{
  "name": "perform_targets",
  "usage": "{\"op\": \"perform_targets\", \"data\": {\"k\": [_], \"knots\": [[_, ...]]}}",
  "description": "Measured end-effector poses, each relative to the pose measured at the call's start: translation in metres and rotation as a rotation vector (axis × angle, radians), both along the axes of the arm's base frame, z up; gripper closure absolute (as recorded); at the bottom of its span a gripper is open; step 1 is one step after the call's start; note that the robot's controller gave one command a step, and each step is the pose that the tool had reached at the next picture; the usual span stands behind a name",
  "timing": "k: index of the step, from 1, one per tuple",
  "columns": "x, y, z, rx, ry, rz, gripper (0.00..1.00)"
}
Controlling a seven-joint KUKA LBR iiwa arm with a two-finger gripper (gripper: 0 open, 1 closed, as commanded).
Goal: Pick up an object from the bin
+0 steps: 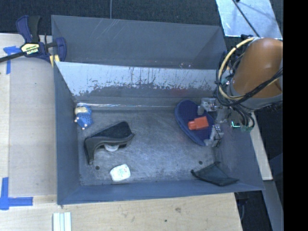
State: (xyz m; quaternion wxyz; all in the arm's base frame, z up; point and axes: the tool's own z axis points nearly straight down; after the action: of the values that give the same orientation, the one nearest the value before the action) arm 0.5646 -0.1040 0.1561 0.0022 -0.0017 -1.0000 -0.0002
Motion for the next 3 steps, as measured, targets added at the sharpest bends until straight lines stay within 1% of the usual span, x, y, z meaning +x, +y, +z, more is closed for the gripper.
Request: {"op": "perform_targets", "data": {"k": [1, 2, 3], "knots": [[0.0537, -0.0411, -0.0883, 0.010, 0.012, 0.023, 0.00], [0.0537, -0.0396, -0.0854, 0.006, 0.007, 0.024, 0.00], [0.0534, -0.0386, -0.0835, 0.005, 0.006, 0.024, 0.00]]}}
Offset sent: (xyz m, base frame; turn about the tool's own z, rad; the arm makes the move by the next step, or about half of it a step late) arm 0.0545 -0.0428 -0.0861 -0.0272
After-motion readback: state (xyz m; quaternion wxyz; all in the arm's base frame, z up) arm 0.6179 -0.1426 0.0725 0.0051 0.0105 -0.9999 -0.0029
